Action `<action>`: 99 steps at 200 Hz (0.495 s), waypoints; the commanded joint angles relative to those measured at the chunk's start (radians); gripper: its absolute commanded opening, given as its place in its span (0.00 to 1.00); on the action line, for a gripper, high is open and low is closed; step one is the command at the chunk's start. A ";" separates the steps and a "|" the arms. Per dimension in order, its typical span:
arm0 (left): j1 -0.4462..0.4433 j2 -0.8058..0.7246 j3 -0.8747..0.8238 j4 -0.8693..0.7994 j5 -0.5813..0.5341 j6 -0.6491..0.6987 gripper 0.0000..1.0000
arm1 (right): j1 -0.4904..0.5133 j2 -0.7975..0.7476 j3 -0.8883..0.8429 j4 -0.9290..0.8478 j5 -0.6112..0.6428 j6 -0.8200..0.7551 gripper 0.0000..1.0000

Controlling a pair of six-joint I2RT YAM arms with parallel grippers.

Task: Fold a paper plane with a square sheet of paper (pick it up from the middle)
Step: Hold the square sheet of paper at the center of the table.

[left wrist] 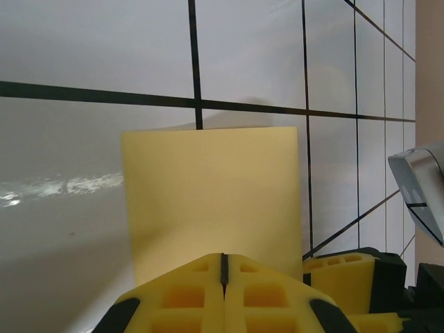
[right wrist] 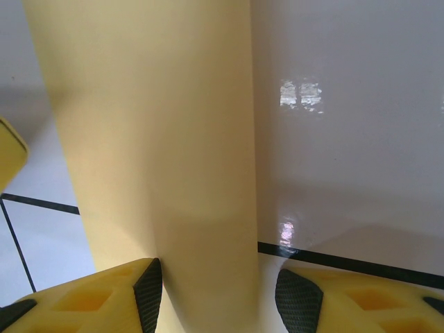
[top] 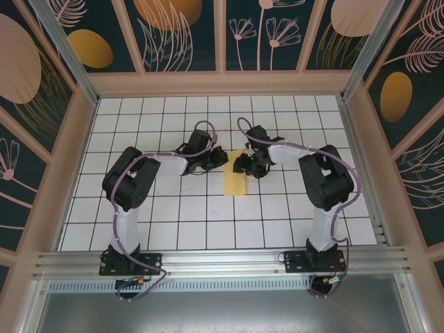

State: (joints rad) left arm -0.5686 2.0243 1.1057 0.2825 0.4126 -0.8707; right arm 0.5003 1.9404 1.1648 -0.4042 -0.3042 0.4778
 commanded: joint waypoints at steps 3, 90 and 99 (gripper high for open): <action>-0.008 0.034 0.031 -0.043 0.013 0.025 0.00 | 0.014 0.290 -0.119 0.090 0.131 -0.015 0.56; -0.008 0.089 0.060 -0.150 -0.018 0.046 0.00 | 0.015 0.286 -0.116 0.091 0.125 -0.010 0.56; -0.008 0.095 0.061 -0.171 -0.030 0.051 0.00 | 0.016 0.280 -0.116 0.091 0.125 -0.008 0.56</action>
State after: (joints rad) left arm -0.5697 2.0758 1.1488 0.2028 0.4114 -0.8532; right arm 0.5003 1.9404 1.1648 -0.4046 -0.3042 0.4808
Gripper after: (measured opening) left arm 0.069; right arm 0.557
